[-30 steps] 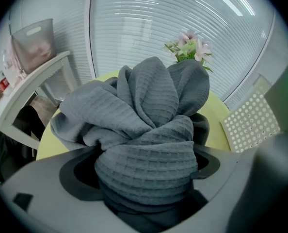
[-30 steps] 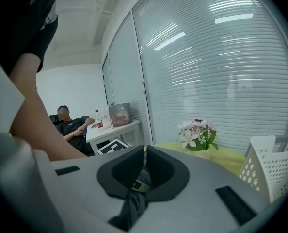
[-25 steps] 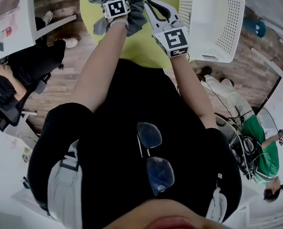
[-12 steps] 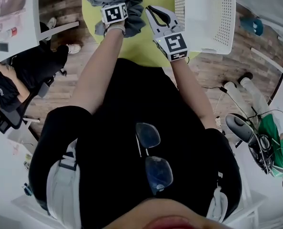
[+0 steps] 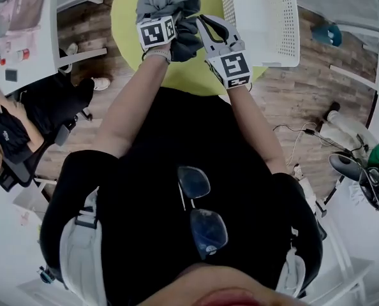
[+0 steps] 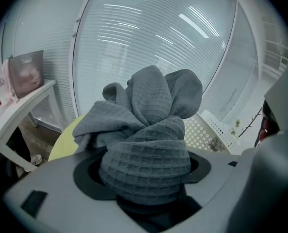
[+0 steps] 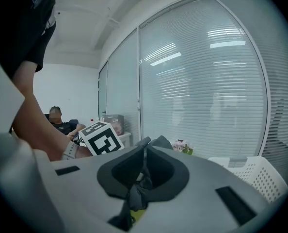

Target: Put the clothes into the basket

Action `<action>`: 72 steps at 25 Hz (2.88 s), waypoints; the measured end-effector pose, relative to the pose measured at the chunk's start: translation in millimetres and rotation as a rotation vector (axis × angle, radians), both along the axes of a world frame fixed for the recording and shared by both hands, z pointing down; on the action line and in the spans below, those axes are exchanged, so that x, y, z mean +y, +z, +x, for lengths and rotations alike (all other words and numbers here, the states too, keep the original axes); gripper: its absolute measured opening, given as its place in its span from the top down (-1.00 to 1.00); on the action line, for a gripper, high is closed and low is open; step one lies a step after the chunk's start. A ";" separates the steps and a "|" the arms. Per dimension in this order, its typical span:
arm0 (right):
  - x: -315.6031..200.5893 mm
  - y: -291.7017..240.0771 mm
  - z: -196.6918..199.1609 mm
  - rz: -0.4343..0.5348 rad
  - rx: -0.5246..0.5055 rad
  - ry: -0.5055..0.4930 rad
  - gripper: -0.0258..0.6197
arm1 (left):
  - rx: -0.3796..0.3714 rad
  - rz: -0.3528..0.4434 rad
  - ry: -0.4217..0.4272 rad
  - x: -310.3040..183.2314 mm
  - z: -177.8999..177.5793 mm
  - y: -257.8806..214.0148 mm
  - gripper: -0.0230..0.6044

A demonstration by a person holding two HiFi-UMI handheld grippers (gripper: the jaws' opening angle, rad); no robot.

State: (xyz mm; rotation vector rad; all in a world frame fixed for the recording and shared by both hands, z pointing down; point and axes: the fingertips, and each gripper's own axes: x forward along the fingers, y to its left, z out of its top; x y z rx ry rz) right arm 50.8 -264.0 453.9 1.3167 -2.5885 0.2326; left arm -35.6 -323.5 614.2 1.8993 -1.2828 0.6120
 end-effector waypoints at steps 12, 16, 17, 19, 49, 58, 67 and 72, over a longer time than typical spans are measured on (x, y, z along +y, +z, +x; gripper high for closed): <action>-16.8 -32.1 61.1 0.104 -0.034 0.041 0.81 | 0.023 0.105 -0.029 -7.8 37.3 -72.1 -0.20; -17.0 -42.8 78.7 0.131 -0.047 -0.006 0.81 | 0.001 0.150 -0.084 -7.5 45.1 -104.0 -0.20; -16.1 -46.1 82.3 0.140 -0.051 -0.021 0.81 | -0.003 0.158 -0.099 -5.6 47.4 -110.3 -0.20; -14.8 -51.7 91.5 0.157 -0.059 -0.045 0.81 | -0.007 0.175 -0.125 -1.4 55.3 -122.6 -0.20; 9.3 -49.4 315.4 0.174 -0.037 0.081 0.81 | 0.037 0.172 0.024 18.6 319.0 -124.1 -0.22; 11.4 -31.0 318.9 0.142 0.002 0.062 0.81 | 0.023 0.103 0.007 14.0 317.6 -77.0 -0.22; 17.7 -16.6 323.9 0.117 0.075 0.045 0.81 | 0.041 0.068 0.016 7.0 326.5 -50.8 -0.24; 19.4 -13.2 328.5 0.110 0.082 0.058 0.81 | 0.048 0.024 0.009 11.8 330.7 -32.7 -0.37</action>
